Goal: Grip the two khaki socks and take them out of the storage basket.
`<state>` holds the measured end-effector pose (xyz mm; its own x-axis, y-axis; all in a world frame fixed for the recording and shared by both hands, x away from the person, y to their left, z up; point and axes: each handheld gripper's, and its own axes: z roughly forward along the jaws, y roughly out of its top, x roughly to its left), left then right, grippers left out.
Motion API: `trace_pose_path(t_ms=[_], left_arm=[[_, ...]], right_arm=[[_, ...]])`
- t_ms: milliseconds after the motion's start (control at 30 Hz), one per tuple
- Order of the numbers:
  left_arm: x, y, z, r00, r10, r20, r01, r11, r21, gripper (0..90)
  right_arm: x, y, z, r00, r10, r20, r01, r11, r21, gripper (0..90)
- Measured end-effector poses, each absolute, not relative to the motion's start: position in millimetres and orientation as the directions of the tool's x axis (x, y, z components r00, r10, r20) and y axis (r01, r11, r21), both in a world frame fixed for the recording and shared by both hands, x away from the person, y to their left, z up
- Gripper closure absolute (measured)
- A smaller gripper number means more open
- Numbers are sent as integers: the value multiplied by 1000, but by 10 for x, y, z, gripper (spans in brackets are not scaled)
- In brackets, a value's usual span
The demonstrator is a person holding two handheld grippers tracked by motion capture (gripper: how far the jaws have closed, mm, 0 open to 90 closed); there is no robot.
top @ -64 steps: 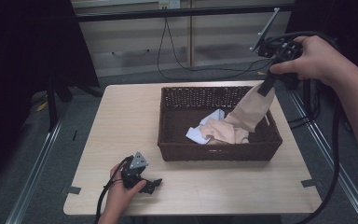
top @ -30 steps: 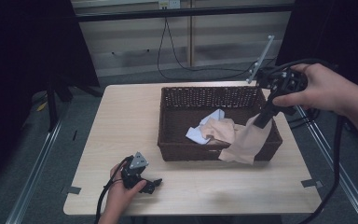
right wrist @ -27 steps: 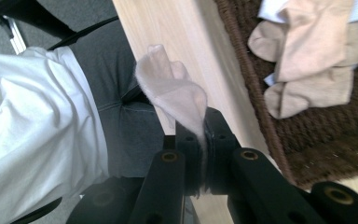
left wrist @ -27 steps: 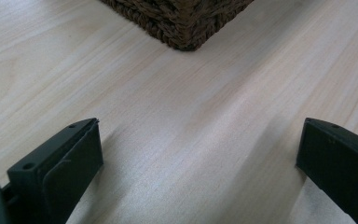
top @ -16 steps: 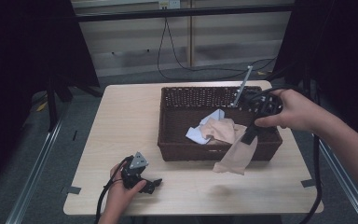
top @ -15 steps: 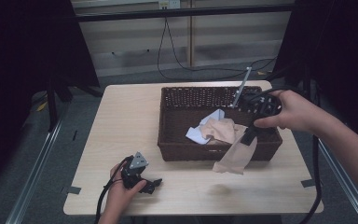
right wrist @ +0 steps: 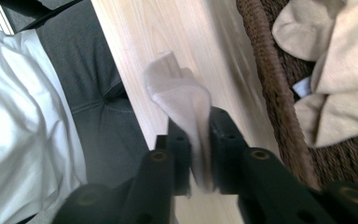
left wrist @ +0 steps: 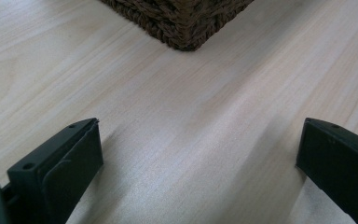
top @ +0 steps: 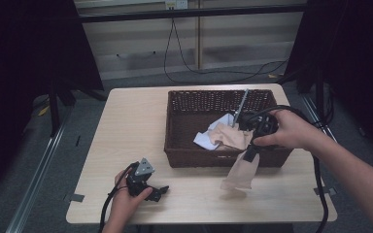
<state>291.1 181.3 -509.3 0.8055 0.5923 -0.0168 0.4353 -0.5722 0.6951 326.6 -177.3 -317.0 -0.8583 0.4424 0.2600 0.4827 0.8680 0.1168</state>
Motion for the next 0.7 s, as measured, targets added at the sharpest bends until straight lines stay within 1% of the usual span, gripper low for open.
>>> trace_pose_path(t_ms=[67, 100, 167, 200, 267, 367, 467, 567, 700], left_arm=[[2911, 1813, -5092, 806, 592, -17, 435, -572, 695, 0], [2911, 1813, -5092, 806, 592, -17, 435, -572, 695, 0], [2910, 1813, -5092, 805, 592, -17, 435, -572, 695, 0], [2911, 1813, -5092, 806, 592, -17, 435, -572, 695, 0], [2911, 1813, -5092, 806, 592, -16, 435, -573, 695, 0], [2911, 1813, -5092, 806, 592, -17, 435, -573, 695, 0], [2911, 1813, -5092, 806, 592, -17, 435, -572, 695, 0], [2911, 1813, -5092, 806, 592, -17, 435, -572, 695, 0], [2911, 1813, -5092, 805, 592, -17, 435, -572, 695, 0]], right_arm=[[3268, -1760, -3251, -859, 441, 262, 481, 869, 116, 706], [3268, -1760, -3251, -859, 441, 262, 481, 869, 116, 706], [3271, -1759, -3281, -861, 445, 246, 483, 867, 122, 655], [3276, -1766, -3289, -861, 446, 244, 485, 865, 130, 589], [3277, -1769, -3288, -862, 447, 240, 485, 865, 131, 580], [3254, -1765, -3279, -866, 438, 242, 477, 868, 136, 515], [3235, -1753, -3274, -868, 432, 244, 472, 871, 137, 513], [3233, -1760, -3257, -871, 435, 228, 471, 871, 137, 477], [3307, -1823, -3201, -860, 468, 204, 502, 847, 174, 433]])
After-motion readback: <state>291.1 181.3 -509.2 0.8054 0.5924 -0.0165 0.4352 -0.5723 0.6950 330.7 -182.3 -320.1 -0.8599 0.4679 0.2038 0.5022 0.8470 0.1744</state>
